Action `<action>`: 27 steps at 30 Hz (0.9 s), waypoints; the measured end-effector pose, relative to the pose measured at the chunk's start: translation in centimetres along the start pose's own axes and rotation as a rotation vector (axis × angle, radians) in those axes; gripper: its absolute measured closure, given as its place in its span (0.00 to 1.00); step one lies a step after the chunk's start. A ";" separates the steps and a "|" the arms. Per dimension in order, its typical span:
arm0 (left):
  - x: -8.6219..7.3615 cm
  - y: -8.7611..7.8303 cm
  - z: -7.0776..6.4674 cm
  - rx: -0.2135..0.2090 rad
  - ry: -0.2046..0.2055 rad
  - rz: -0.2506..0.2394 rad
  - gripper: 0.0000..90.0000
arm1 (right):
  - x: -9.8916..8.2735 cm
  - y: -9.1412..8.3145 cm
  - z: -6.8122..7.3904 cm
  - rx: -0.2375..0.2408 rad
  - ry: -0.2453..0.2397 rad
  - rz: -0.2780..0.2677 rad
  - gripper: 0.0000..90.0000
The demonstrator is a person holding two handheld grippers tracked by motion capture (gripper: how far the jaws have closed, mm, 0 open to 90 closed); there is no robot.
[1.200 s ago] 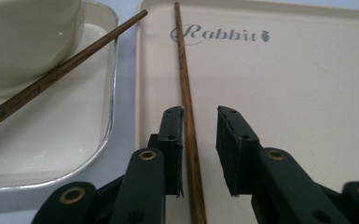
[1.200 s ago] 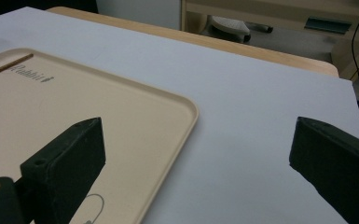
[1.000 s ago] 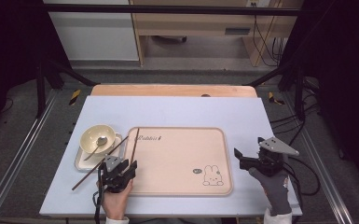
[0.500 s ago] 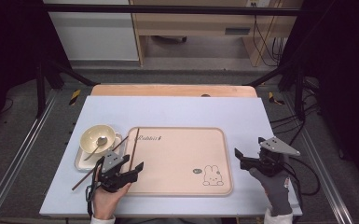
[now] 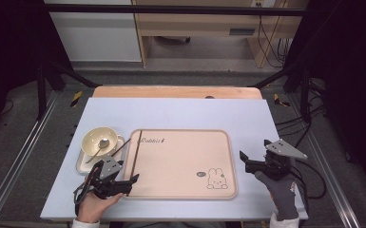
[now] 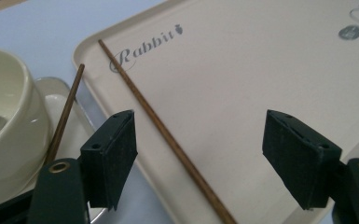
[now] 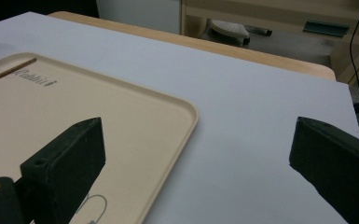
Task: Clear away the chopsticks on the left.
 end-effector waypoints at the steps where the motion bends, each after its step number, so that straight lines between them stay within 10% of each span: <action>1: -0.2 -0.1 0.2 0.003 -0.002 0.002 0.28 | 0.0 0.0 0.0 -0.001 0.001 0.000 0.04; 27: -3.9 -1.8 4.1 0.069 -0.036 0.048 0.30 | -0.1 0.1 0.0 -0.002 -0.001 0.005 0.04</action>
Point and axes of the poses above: each handheld gripper's, and its own axes: y roughly forward along the jaws, x roughly out of its top, z roughly to its left, the point moved 3 cm from there along y, roughly forward along the jaws, and after that the axes turned 7 degrees about x, right-handed, at the moved point
